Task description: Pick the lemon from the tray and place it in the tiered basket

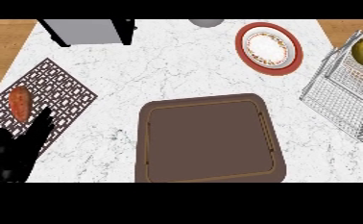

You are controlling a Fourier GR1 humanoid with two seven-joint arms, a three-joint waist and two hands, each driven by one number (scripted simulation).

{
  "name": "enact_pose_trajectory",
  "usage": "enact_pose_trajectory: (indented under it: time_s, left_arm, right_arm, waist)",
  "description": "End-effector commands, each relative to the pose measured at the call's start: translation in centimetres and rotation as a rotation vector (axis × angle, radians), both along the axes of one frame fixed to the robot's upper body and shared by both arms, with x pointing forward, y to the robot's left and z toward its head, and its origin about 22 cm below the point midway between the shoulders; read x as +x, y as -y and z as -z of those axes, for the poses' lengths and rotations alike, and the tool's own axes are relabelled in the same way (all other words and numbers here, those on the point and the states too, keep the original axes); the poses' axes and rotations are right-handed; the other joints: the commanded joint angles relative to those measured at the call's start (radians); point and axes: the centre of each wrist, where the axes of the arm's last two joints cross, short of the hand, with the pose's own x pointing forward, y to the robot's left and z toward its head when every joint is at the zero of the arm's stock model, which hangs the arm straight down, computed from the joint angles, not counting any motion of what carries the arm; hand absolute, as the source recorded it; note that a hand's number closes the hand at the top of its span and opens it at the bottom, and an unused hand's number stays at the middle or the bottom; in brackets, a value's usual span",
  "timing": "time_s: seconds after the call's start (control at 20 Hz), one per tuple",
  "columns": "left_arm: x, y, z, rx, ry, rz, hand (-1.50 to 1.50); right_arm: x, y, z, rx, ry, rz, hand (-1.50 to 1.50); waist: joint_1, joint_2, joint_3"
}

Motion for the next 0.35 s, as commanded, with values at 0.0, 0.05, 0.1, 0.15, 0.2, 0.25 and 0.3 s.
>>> enact_pose_trajectory:
  time_s: [0.0, 0.05, 0.1, 0.15, 0.2, 0.25, 0.3]
  left_arm:
    - [-0.4, -1.1, -0.4, 0.009, 0.003, -0.047, 0.0]
    - [-0.3, -0.1, 0.5, -0.009, -0.01, -0.05, 0.0]
    - [-0.7, 0.3, 0.3, 0.002, -0.008, -0.041, 0.0]
    - [-1.5, -1.9, -0.1, 0.004, -0.024, -0.049, 0.0]
    - [-1.4, -1.9, 0.3, 0.003, -0.014, -0.062, 0.0]
    - [-1.5, -0.7, 0.6, -0.002, -0.014, -0.054, 0.0]
    - [-1.1, -0.5, 0.4, -0.024, 0.006, -0.057, 0.0]
  right_arm:
    - [-3.0, 1.4, -2.3, 0.062, 0.224, -0.026, -1.5]
    - [-3.3, 1.6, -1.2, 0.031, 0.239, -0.052, -1.5]
    - [-3.9, 1.7, -1.5, 0.056, 0.297, -0.058, -1.5]
    - [-4.6, 2.5, -0.3, 0.077, 0.313, -0.073, -1.5]
    - [-5.2, 2.8, 0.0, 0.073, 0.328, -0.088, -1.5]
    - [-5.3, 2.6, 0.7, 0.091, 0.317, -0.119, -1.5]
    - [-5.9, 3.0, 1.7, 0.104, 0.314, -0.147, -1.5]
  waist:
    - [-0.03, -0.011, 0.0]
    - [-0.04, -0.009, 0.0]
    - [-0.038, -0.012, 0.0]
    - [-0.05, -0.017, 0.001]
    - [-0.062, -0.016, 0.0]
    - [-0.055, -0.015, 0.0]
    - [-0.067, -0.018, 0.0]
